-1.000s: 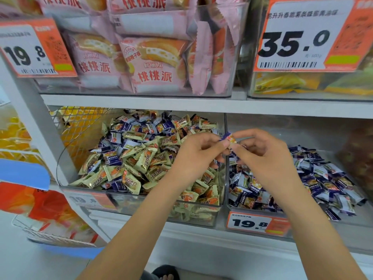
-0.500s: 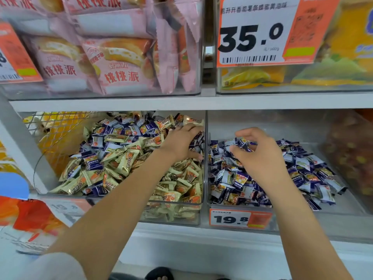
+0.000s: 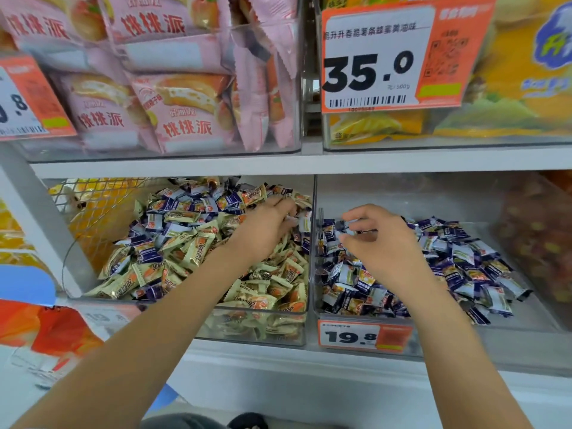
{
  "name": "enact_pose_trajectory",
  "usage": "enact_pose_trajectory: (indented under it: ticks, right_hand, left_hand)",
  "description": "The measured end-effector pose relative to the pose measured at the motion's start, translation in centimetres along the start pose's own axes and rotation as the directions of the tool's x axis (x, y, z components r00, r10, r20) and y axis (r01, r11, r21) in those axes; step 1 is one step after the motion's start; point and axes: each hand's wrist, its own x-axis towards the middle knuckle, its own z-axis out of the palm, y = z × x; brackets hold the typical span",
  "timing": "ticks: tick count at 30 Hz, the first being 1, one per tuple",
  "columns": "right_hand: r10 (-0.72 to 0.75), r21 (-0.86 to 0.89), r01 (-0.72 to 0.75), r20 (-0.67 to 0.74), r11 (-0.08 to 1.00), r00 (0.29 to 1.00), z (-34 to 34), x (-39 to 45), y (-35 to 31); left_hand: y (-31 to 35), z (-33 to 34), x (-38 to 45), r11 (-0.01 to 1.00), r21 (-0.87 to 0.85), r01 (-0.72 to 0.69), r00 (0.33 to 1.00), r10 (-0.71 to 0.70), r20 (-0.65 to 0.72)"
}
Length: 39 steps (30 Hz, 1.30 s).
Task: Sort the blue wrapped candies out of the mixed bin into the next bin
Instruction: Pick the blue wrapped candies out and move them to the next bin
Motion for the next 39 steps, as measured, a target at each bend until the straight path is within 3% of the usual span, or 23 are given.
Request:
enact_pose_trajectory:
  ticks: [3,7,10,14,16,17,18,20,21,23,25,27,29,31,33,35,36,37,38,39]
  right_hand:
    - [-0.027,0.066,0.030,-0.035,0.997,0.999,0.4,0.0,-0.6]
    - [-0.217,0.126,0.242,-0.181,0.962,0.959,1.0,-0.8,-2.9]
    - [-0.329,0.185,0.364,-0.193,0.913,0.924,1.8,-1.9,-4.8]
    - [-0.390,0.013,0.392,-0.085,0.920,0.917,4.4,-2.9,-5.6]
    - [-0.193,0.303,0.224,-0.131,0.926,0.972,5.9,-3.3,-6.1]
    - [-0.023,0.551,0.060,-0.074,0.832,0.997,6.4,-3.3,-6.4]
    - [0.121,0.764,-0.116,0.050,0.635,0.991,6.7,-3.1,-6.6]
    - [0.218,0.918,-0.298,0.244,0.264,0.945,6.6,-2.7,-6.7]
    - [0.222,0.934,-0.318,0.279,0.164,0.934,6.5,-2.5,-6.7]
    - [0.214,0.949,-0.310,0.291,0.058,0.932,6.3,-2.5,-6.8]
    - [0.210,0.954,-0.297,0.283,0.035,0.936,6.3,-2.5,-6.6]
    - [0.236,0.952,-0.295,0.269,0.081,0.934,6.1,-2.4,-6.5]
    - [0.262,0.949,-0.291,0.252,0.119,0.932,5.6,-2.3,-6.3]
    - [0.272,0.953,-0.282,0.244,0.110,0.931,4.8,-2.3,-6.5]
    - [0.295,0.951,-0.266,0.211,0.161,0.932,3.8,-2.3,-6.4]
    - [0.302,0.877,-0.194,0.058,0.441,0.952,2.4,-2.1,-5.6]
    - [0.278,0.744,-0.145,-0.057,0.653,0.959,1.7,-1.8,-4.8]
    - [0.213,0.516,-0.105,-0.154,0.850,0.965,1.0,-1.4,-3.9]
    - [0.134,0.242,-0.088,-0.180,0.966,0.974,0.5,-1.0,-2.7]
    - [0.119,-0.027,-0.124,-0.149,0.992,0.982,0.3,-0.5,-1.2]
  left_hand:
    - [1.2,-1.8,-2.8,0.904,-0.401,0.152,0.966,-0.222,-0.135]
    - [3.8,-3.9,-5.6,0.663,-0.729,0.171,0.920,-0.373,-0.123]
    - [5.4,-5.0,-6.6,0.624,-0.775,0.100,0.915,-0.363,-0.175]
    - [7.0,-5.3,-7.4,0.694,-0.719,-0.015,0.925,-0.263,-0.273]
    - [7.6,-4.9,-7.4,0.757,-0.652,-0.044,0.928,-0.210,-0.307]
    - [7.8,-4.9,-7.3,0.769,-0.638,-0.041,0.929,-0.206,-0.308]
    - [7.8,-4.8,-7.1,0.771,-0.636,-0.031,0.930,-0.210,-0.300]
    - [7.5,-4.5,-6.5,0.780,-0.625,-0.003,0.940,-0.211,-0.268]
    - [7.2,-4.4,-6.1,0.795,-0.606,0.003,0.948,-0.195,-0.251]
    - [6.8,-3.7,-5.3,0.842,-0.540,-0.008,0.965,-0.135,-0.225]
    - [6.5,-3.1,-4.6,0.923,-0.382,-0.045,0.971,-0.050,-0.234]
    - [6.3,-2.8,-4.0,0.977,-0.208,-0.051,0.969,-0.002,-0.249]
    - [6.5,-2.8,-3.8,0.980,-0.197,-0.006,0.972,-0.040,-0.230]
    - [6.9,-3.1,-4.0,0.957,-0.288,0.014,0.975,-0.076,-0.207]
    - [6.8,-3.7,-4.7,0.863,-0.503,0.045,0.991,-0.102,-0.087]
    - [5.7,-4.8,-5.5,0.584,-0.802,0.124,0.992,-0.088,0.089]
    - [4.8,-5.2,-5.8,0.424,-0.896,0.135,0.990,-0.100,0.101]
    - [4.0,-5.6,-6.1,0.352,-0.927,0.127,0.984,-0.165,0.072]
    - [3.2,-5.8,-6.1,0.381,-0.917,0.120,0.965,-0.263,0.017]
    - [2.5,-5.8,-6.1,0.461,-0.876,0.141,0.927,-0.373,-0.047]
